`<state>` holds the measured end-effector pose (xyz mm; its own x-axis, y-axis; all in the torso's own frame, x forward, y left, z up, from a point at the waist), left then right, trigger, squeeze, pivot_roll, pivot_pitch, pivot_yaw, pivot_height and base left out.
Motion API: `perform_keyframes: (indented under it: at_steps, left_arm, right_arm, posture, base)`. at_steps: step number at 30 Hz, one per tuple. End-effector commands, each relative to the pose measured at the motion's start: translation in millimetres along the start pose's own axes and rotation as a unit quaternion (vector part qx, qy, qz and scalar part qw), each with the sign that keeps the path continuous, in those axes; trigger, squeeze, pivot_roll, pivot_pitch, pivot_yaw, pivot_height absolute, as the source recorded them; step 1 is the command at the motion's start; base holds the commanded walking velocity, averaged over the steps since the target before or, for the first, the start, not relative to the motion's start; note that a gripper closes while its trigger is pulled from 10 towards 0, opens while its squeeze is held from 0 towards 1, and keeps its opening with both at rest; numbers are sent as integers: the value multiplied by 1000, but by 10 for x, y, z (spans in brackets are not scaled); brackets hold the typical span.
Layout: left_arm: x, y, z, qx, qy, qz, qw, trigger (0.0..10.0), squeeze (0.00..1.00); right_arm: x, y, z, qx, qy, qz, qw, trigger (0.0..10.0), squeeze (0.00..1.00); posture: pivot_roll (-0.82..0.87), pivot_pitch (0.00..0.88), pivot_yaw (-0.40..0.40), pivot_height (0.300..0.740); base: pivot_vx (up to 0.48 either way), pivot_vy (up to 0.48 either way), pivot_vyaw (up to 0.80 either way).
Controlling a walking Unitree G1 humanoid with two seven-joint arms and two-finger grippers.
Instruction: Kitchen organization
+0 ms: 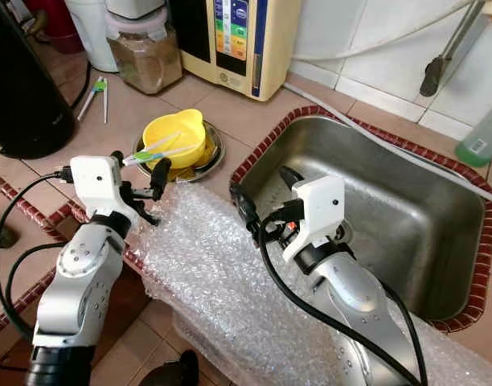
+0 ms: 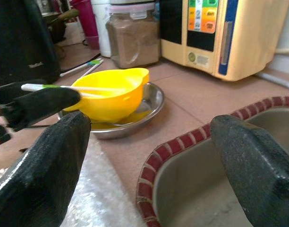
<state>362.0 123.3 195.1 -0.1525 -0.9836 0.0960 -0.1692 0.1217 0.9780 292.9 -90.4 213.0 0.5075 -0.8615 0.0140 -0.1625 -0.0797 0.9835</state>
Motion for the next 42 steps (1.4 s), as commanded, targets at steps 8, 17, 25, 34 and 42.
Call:
perform_keyframes:
  at_steps: [8,17,25,34,42]
  left_arm:
    - [-22,7,-107,7,-13,10,1000,8745,0]
    - [15,5,-124,14,-27,21,999,0,0]
    - [79,24,-105,19,-46,28,998,0,0]
    - [80,36,-97,21,-48,26,998,0,0]
    - [75,53,-107,25,-48,25,998,0,0]
  right_arm:
    - [-142,84,63,4,42,-6,999,10000,0]
    - [-152,85,96,-3,50,-11,999,10000,0]
    - [-185,101,94,-2,60,-17,998,10000,0]
    - [-196,98,91,-3,63,-20,998,10000,0]
    - [-208,103,74,-1,68,-23,997,10000,0]
  posture:
    - [3,204,-34,740]
    - [0,209,-39,740]
    - [0,214,-38,740]
    - [7,213,-36,740]
    - [9,209,-33,740]
  base:
    - [0,0,0]
    - [0,0,0]
    - [0,0,0]
    - [0,0,0]
    - [0,0,0]
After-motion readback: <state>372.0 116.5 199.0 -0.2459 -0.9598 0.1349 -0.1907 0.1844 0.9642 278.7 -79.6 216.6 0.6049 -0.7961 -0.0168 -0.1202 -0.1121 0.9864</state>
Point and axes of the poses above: a point about 5 cm out from each wrist's last joint towards the gripper, its own z axis pointing back from the gripper into the wrist, its own y axis along the axis of the wrist's last joint, x = y × z, the point moved 5 cm from there along -z, pointing out of the wrist towards the gripper, and after that the axes turned 2 degrees about z, right-handed, at the moved point
